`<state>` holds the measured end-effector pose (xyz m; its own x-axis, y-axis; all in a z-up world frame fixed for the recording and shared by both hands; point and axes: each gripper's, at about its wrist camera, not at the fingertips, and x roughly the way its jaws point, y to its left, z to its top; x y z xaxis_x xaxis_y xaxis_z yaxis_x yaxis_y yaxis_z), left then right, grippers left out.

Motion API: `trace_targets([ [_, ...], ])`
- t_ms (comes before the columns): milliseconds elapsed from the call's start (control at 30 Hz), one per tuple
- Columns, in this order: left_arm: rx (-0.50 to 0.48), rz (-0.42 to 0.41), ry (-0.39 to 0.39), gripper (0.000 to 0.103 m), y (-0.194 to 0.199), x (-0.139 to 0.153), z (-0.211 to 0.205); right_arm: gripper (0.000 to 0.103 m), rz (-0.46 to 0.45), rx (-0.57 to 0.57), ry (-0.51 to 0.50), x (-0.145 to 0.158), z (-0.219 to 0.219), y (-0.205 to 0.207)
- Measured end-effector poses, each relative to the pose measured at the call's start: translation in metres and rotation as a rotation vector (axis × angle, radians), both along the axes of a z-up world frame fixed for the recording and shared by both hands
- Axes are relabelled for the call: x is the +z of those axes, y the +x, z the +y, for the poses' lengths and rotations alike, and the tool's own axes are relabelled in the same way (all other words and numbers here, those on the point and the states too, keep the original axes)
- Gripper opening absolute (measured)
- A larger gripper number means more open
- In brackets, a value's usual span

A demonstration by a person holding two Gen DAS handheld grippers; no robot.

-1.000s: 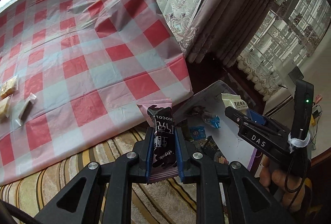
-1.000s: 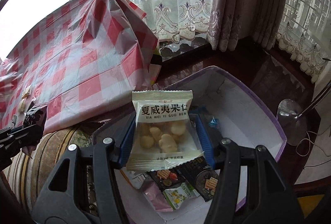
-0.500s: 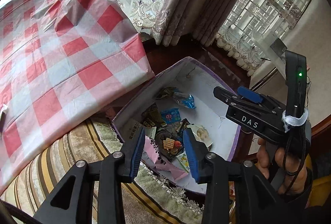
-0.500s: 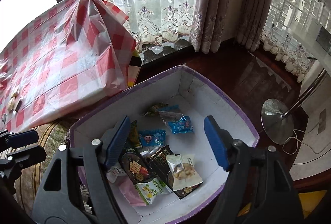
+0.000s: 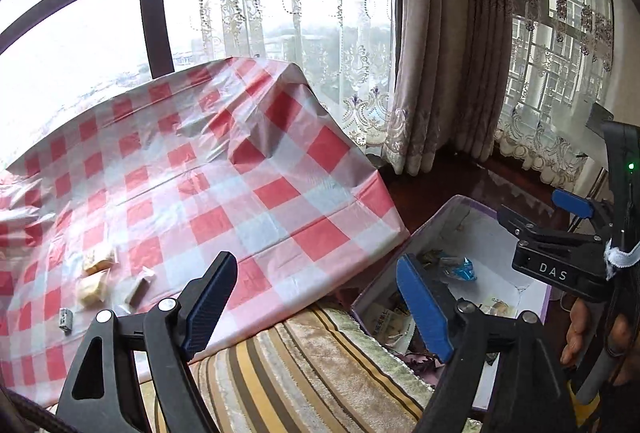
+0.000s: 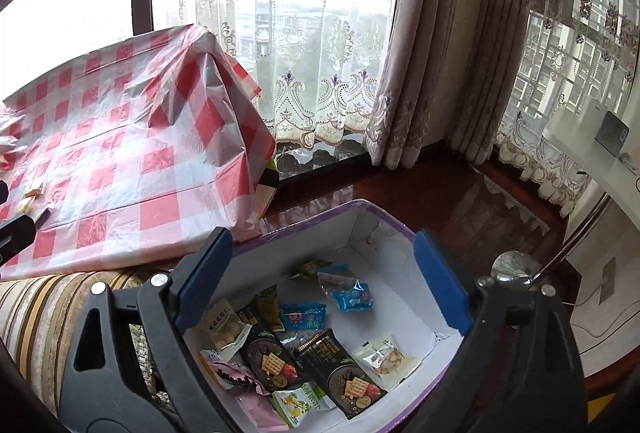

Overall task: Organize snacks
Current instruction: 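Move both open tools back to the remaining snacks on the table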

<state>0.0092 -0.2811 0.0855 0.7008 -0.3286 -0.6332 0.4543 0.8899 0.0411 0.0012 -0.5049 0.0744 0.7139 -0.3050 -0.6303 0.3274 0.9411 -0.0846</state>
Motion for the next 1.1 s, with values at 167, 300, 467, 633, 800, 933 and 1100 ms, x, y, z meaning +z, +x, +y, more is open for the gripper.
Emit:
trace_targets([
  [167,0.055,0.056,-0.07,0.083,0.006,-0.003,0.046,0.093,-0.027,0.081,0.072,0.006,0.018,0.005],
  [300,0.133,0.092,-0.154,0.083,0.009,0.0,0.095,0.093,-0.012,0.127,0.124,0.007,0.036,0.012],
  [467,0.257,0.078,-0.198,0.083,0.006,0.0,0.154,0.093,-0.006,0.226,0.194,0.007,0.063,0.02],
  [633,0.381,0.076,-0.179,0.083,0.005,-0.005,0.206,0.093,0.035,0.33,0.194,0.005,0.1,0.03],
  [800,0.506,0.152,-0.188,0.078,0.013,-0.023,0.255,0.093,0.084,0.388,0.214,0.001,0.133,0.043],
  [933,0.565,0.204,-0.2,0.066,0.02,-0.036,0.283,0.093,0.121,0.446,0.227,-0.005,0.16,0.057],
  [1100,0.597,0.247,-0.203,0.062,0.035,-0.049,0.306,0.093,0.186,0.505,0.258,-0.014,0.196,0.077],
])
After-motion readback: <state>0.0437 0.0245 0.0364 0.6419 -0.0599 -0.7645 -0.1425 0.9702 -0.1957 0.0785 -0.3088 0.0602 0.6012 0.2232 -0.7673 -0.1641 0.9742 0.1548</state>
